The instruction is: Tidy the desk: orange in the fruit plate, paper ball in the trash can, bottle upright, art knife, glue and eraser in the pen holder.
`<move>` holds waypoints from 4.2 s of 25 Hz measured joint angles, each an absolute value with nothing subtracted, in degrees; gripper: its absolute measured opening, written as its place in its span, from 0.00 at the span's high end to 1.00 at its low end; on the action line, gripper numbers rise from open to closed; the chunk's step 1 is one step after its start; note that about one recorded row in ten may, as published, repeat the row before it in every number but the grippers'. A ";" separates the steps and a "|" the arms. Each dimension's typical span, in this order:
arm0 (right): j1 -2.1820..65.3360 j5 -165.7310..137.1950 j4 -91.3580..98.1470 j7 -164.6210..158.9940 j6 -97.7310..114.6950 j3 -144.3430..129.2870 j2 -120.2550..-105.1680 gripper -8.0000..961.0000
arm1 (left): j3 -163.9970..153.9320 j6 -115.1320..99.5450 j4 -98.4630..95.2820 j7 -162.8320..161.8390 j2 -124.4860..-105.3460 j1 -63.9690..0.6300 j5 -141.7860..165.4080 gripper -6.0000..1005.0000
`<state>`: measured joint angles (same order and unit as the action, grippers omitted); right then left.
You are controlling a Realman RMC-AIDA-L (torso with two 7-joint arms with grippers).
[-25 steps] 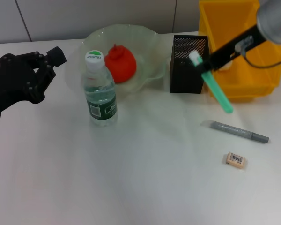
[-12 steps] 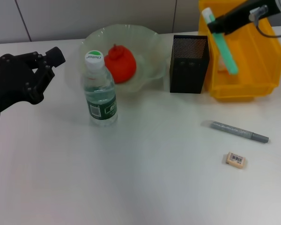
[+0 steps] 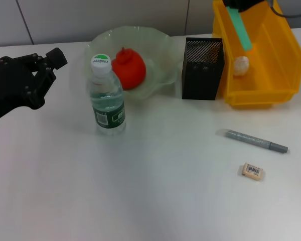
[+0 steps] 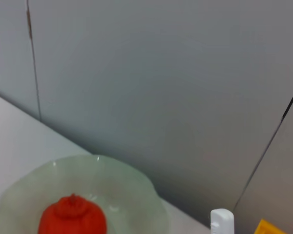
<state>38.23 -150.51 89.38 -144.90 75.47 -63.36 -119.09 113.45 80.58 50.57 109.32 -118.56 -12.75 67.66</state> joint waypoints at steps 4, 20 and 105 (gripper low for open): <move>38.40 -149.96 86.33 -143.20 71.17 -63.74 -119.09 0.84 | 113.53 80.42 50.25 109.88 -118.56 -12.90 67.66 0.99; 40.99 -140.88 74.92 -133.57 61.55 -62.61 -118.62 0.84 | 114.87 80.52 48.58 110.22 -118.48 -13.59 67.58 0.99; 36.36 -131.43 75.32 -139.04 71.80 -63.42 -119.05 0.59 | 116.36 80.55 43.95 112.03 -118.39 -16.38 67.66 0.99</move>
